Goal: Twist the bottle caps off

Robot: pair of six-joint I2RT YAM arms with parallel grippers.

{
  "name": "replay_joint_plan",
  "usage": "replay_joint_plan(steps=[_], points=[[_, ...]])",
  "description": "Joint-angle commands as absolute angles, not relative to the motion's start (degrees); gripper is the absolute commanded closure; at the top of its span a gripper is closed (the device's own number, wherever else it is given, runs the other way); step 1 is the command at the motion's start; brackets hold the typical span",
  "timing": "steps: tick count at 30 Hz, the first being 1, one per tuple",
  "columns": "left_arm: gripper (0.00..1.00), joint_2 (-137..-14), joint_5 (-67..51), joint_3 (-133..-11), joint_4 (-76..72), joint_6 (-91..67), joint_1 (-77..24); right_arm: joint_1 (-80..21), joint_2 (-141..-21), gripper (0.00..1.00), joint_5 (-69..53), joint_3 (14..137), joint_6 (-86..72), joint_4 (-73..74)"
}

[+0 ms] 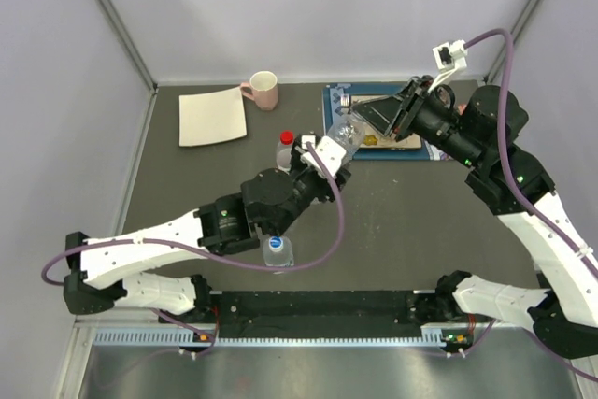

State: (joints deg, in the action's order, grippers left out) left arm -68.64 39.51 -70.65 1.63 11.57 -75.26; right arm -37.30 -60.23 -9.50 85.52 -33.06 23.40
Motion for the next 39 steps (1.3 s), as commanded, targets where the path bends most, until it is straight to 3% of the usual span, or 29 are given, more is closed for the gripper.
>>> replay_joint_plan(steps=[1, 3, 4, 7, 15, 21, 30, 39], points=[[0.56, -62.4, 14.6, -70.4, 2.2, 0.4, -68.8, -37.4, -59.9, 1.00, -17.4, 89.2, -26.6, 25.8], [0.57, -60.0, 3.4, -68.6, 0.8, -5.9, -62.6, -37.2, -60.2, 1.00, -19.7, 90.9, -25.5, 27.7], [0.58, -59.3, -7.6, -68.1, 0.4, -7.6, -60.6, -37.3, -60.3, 1.00, -20.6, 91.4, -24.5, 28.4], [0.57, -58.7, -22.6, -68.3, -1.8, -11.9, -55.5, -36.6, -60.7, 1.00, -27.6, 92.5, -22.8, 28.9], [0.56, -61.8, -50.6, -70.6, -7.3, -22.3, -49.4, -36.5, -59.2, 1.00, -47.7, 91.9, -18.3, 26.1], [0.55, -63.7, -61.9, -68.6, -18.6, -31.7, -48.5, -36.5, -52.8, 1.00, -58.4, 84.6, -19.2, 12.2], [0.54, -67.3, -66.8, -67.7, -32.5, -42.6, -48.4, -36.5, -52.6, 1.00, -75.0, 81.7, -22.5, 2.8], [0.54, -70.6, -69.0, -67.7, -40.5, -49.4, -48.5, -37.0, -52.6, 1.00, -81.7, 76.9, -23.7, -2.2]])
